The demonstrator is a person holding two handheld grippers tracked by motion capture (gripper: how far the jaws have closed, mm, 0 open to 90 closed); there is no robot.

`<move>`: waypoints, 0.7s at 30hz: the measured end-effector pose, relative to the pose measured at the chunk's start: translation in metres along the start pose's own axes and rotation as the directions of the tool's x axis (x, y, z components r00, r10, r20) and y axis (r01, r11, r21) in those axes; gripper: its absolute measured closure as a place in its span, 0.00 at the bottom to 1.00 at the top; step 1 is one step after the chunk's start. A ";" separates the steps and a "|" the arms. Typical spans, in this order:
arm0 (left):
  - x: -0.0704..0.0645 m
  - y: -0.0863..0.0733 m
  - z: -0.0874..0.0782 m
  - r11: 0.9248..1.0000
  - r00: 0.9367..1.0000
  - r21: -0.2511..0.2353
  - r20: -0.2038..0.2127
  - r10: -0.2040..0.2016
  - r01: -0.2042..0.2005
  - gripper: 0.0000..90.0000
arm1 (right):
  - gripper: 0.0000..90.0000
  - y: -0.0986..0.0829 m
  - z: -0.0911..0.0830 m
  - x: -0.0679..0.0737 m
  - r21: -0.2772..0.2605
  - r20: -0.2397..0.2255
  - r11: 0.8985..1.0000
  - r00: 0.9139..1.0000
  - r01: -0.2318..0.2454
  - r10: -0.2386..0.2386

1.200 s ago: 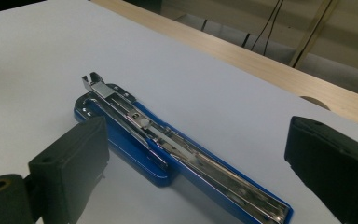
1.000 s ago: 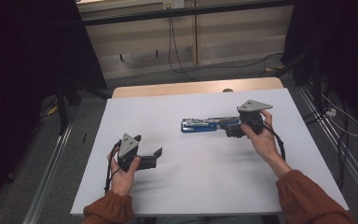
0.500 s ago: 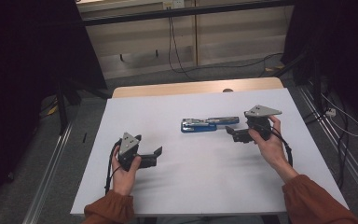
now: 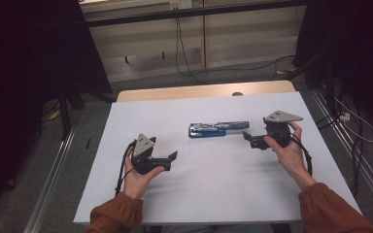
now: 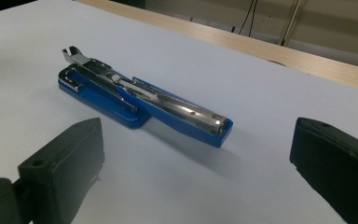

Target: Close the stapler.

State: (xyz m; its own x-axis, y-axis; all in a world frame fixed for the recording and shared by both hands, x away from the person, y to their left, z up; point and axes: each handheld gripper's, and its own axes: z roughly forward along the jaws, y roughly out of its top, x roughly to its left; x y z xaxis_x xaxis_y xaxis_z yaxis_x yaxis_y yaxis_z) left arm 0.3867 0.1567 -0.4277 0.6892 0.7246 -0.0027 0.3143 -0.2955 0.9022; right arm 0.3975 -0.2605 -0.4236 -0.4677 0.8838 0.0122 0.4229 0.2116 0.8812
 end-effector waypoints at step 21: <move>0.006 0.026 0.049 0.999 1.000 -0.033 -0.023 -0.003 0.002 0.06 | 0.22 -0.006 0.011 -0.013 0.040 -0.002 0.999 1.000 -0.024 0.024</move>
State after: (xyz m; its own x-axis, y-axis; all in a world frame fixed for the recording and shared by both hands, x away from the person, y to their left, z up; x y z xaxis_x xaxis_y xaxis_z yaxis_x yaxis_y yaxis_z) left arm 0.4312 0.1231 -0.4260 0.6729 0.7397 0.0050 0.2938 -0.2734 0.9159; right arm 0.4098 -0.2683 -0.4344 -0.4593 0.8876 0.0347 0.4644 0.2066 0.8612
